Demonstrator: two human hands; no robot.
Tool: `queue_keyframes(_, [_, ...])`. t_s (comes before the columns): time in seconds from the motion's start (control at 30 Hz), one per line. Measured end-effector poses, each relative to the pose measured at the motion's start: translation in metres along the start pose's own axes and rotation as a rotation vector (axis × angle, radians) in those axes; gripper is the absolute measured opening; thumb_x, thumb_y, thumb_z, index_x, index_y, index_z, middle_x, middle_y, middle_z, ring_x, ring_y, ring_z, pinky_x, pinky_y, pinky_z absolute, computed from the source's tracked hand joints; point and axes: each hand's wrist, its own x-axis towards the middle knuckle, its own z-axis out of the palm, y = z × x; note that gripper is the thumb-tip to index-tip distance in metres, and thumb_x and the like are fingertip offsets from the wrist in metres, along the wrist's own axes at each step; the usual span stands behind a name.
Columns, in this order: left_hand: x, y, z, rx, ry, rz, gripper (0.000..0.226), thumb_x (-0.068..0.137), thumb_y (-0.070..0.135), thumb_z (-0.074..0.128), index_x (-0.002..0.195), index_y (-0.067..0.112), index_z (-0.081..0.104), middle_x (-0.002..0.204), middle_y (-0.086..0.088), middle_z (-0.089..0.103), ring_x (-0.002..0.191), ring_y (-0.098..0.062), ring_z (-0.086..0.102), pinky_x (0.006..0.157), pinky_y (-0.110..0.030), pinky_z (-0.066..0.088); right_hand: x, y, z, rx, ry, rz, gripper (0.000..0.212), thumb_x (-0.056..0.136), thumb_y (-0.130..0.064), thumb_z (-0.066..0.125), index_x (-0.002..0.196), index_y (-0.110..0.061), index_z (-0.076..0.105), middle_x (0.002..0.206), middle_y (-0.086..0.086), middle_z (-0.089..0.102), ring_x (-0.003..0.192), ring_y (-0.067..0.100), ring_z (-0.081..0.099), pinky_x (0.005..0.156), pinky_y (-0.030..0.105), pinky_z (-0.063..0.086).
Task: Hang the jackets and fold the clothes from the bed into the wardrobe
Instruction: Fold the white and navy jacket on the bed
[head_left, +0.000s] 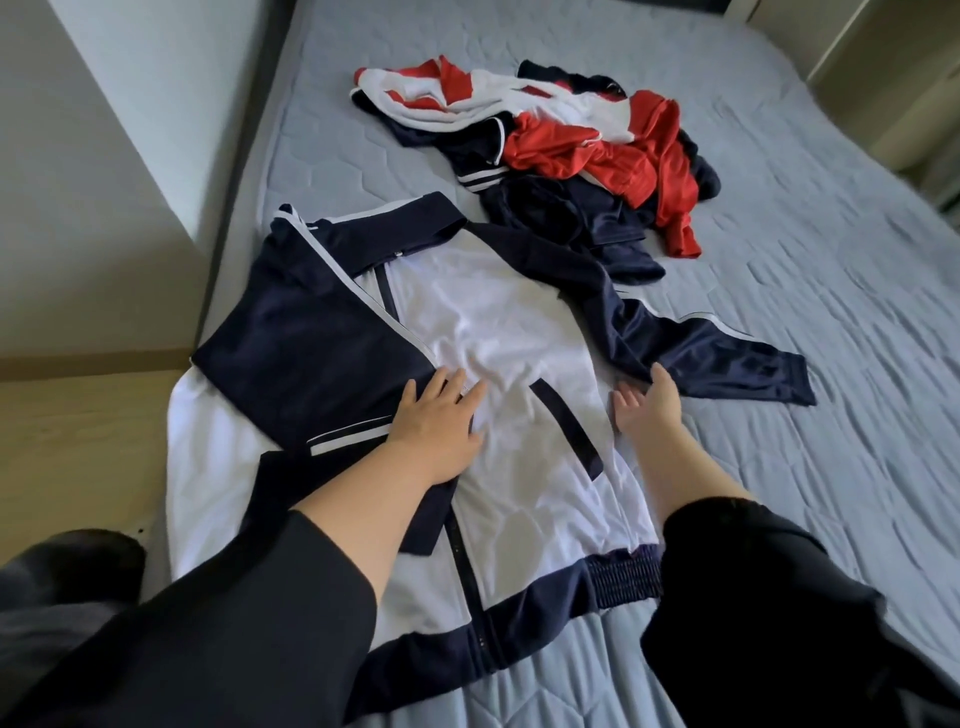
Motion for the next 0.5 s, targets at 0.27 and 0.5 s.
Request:
queue_keyframes(0.27, [-0.008,-0.016,0.010,-0.094,0.070,0.049,0.062,0.096,0.029,0.043,0.151,0.026,0.015,0.160,0.000,0.000,0.147,-0.015,-0.003,0.118,-0.040,0.007,-0.031,-0.021,0.038,-0.002,-0.035,-0.119,0.035,0.098,-0.021,0.049,0.130,-0.007,0.051,0.133,0.011,0.055,0.125,0.026,0.050,0.098,0.028,0.042])
queue_keyframes(0.5, [-0.017,-0.032,-0.012,-0.673,0.266,-0.153,0.045,0.090,0.006,0.044,0.132,0.020,0.053,0.136,0.003,0.052,0.126,-0.017,0.047,0.101,-0.023,0.033,-0.133,0.024,0.078,-0.153,-0.417,0.191,0.032,0.097,-0.024,0.039,0.090,0.002,0.057,0.091,0.022,0.067,0.089,0.035,0.068,0.057,0.036,0.058])
